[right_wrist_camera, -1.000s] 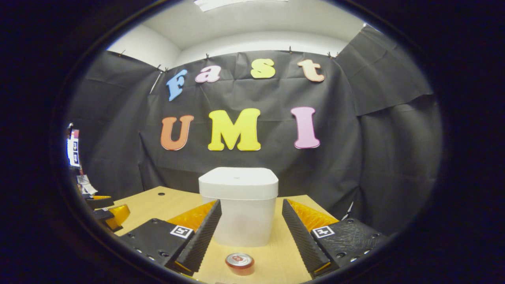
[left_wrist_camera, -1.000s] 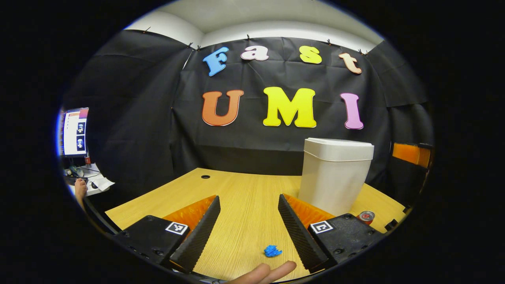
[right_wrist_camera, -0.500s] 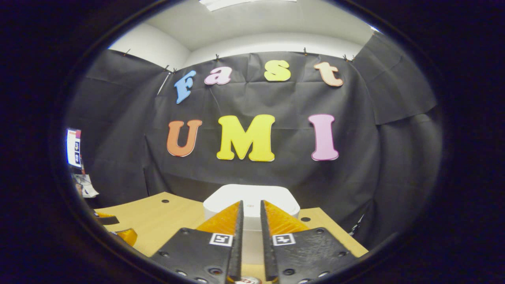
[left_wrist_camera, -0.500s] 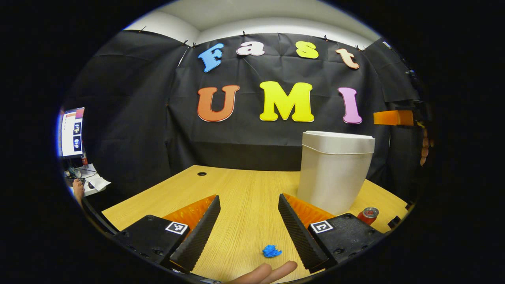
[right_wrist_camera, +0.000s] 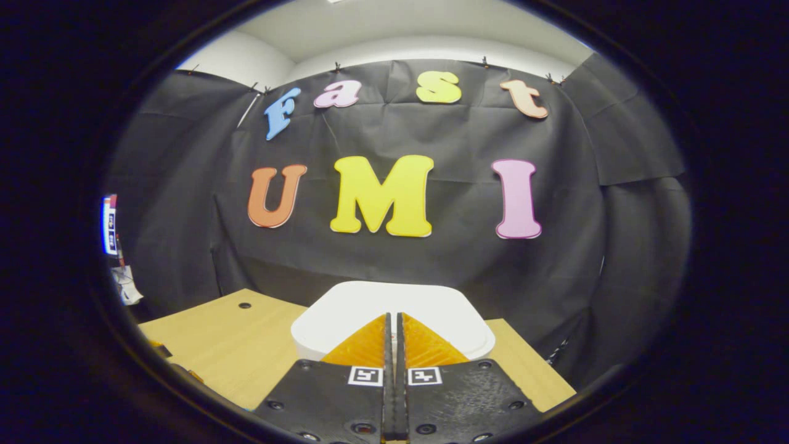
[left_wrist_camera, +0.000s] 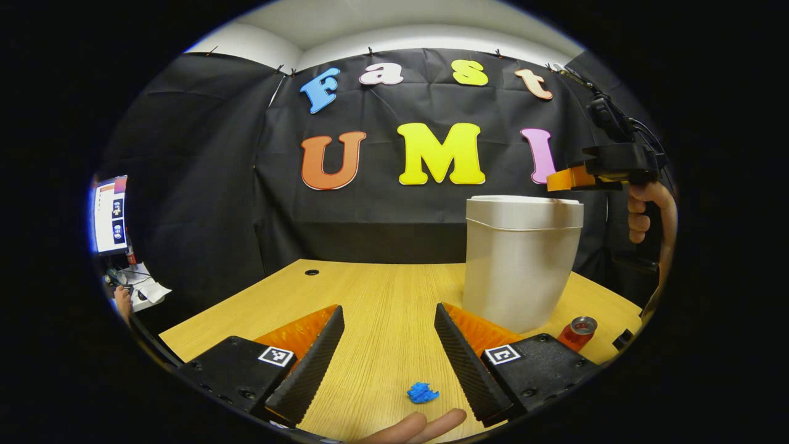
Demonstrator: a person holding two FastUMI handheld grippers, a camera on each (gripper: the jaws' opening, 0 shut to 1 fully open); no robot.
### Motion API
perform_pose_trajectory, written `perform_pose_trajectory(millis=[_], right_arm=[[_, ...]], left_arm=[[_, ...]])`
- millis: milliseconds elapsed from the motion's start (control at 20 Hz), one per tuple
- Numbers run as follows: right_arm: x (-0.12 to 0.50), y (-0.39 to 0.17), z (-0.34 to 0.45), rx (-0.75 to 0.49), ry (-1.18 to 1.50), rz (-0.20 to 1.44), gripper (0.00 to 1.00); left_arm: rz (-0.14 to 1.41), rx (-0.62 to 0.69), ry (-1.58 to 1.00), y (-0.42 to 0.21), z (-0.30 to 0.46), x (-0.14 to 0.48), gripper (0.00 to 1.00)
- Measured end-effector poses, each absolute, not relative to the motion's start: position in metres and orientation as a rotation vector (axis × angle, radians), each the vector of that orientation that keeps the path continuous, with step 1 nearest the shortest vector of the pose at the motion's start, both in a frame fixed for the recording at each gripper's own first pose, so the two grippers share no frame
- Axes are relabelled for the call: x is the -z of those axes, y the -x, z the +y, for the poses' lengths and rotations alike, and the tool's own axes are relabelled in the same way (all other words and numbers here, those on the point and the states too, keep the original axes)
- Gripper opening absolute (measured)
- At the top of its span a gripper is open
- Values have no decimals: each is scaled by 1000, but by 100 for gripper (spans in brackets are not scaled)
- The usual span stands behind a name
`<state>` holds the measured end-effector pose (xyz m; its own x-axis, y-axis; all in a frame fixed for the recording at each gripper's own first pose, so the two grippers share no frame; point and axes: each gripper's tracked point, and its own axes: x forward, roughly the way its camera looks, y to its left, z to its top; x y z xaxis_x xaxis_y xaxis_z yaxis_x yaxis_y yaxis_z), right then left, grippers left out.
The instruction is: Press the lid of the desktop garbage bin to open it, pick up the crumpled paper on the desktop and throw it into the bin, then pick up the pop can on the desktop and drop it into the bin, and finally close the garbage bin lid.
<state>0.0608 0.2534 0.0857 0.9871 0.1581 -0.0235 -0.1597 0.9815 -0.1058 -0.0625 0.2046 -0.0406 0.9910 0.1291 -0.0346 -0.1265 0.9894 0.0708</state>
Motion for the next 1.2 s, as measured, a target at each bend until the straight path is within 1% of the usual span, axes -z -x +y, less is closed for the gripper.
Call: perform_pose_trajectory(millis=[150, 250, 350, 450, 700, 900, 1050, 1200], right_arm=[[-75, -69, 252, -161, 86, 49, 0], [-60, -72, 253, -177, 108, 100, 0], [-59, -73, 253, -193, 100, 130, 1], [-58, -73, 253, -208, 146, 145, 1], [-59, -57, 251, -170, 223, 80, 1], [-60, -30, 248, -179, 179, 46, 0], [-67, -11, 234, -156, 145, -1, 0], [-67, 2, 232, -180, 115, -11, 0]], left_arm=[[63, -121, -63, 60, 203, 48, 96], [68, -129, -71, 58, 205, 50, 96], [82, -133, -81, 56, 205, 56, 97], [94, -152, -86, 56, 209, 58, 97], [102, -168, -91, 57, 212, 59, 96], [117, -125, -91, 59, 203, 64, 96], [97, -150, -114, 59, 216, 59, 97], [107, -140, -100, 58, 217, 63, 97]])
